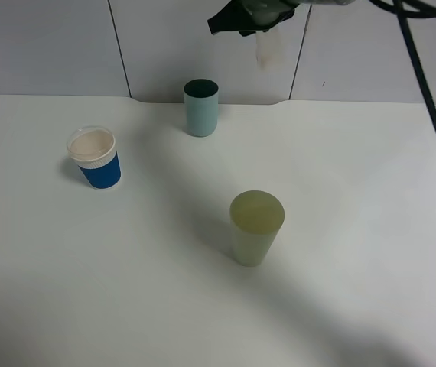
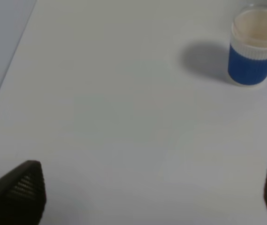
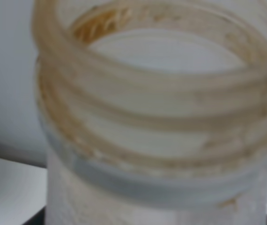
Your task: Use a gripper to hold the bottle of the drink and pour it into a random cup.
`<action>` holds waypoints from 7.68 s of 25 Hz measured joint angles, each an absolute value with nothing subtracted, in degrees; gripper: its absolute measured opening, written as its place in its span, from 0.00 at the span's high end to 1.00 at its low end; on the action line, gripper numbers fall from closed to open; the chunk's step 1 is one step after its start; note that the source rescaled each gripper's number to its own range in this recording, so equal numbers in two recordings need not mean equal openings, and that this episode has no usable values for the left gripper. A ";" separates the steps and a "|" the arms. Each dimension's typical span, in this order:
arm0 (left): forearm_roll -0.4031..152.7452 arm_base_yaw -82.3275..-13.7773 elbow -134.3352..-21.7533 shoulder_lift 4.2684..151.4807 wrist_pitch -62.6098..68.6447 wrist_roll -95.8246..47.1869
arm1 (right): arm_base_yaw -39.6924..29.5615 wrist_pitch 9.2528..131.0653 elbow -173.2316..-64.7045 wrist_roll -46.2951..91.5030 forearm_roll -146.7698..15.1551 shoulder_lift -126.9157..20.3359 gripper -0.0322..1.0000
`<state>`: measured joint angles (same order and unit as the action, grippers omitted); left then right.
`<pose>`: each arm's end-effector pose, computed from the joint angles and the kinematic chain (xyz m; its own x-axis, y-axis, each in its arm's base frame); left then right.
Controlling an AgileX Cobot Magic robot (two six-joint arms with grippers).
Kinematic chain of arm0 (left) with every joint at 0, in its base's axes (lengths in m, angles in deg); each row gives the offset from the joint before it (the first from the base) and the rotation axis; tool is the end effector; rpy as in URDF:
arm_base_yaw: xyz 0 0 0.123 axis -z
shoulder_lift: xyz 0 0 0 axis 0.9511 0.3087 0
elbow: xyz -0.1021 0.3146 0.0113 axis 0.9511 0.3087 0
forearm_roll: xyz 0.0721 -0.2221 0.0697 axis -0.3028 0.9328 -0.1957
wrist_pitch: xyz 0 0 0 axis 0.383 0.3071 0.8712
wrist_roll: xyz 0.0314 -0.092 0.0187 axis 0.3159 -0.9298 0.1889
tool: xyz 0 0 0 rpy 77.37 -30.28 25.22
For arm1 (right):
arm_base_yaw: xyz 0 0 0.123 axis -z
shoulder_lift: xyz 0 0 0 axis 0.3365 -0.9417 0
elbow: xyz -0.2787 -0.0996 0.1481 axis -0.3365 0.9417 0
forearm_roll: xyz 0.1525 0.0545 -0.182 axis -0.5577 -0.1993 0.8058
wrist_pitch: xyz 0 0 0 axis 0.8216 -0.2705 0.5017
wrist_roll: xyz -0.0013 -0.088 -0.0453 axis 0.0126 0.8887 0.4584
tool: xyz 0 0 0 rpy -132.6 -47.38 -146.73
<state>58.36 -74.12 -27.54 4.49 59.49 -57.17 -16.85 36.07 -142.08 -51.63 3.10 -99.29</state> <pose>-0.0527 0.0046 0.2724 -0.4422 0.0419 -0.8960 -0.0696 0.9943 0.0809 0.4379 0.2503 0.3217 -0.4636 -0.3670 -0.8065 -0.0947 0.9255 -0.3667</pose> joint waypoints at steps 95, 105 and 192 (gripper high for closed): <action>58.37 -74.12 -27.54 4.49 59.49 -57.17 | -0.64 114.86 -87.65 0.66 -46.22 -94.89 0.97; 58.37 -74.12 -27.54 4.49 59.49 -57.17 | -0.64 113.52 -87.60 0.66 -46.22 -94.89 0.82; 58.37 -74.12 -27.54 4.49 59.49 -57.17 | 21.74 21.91 -74.86 9.86 -57.61 15.96 0.13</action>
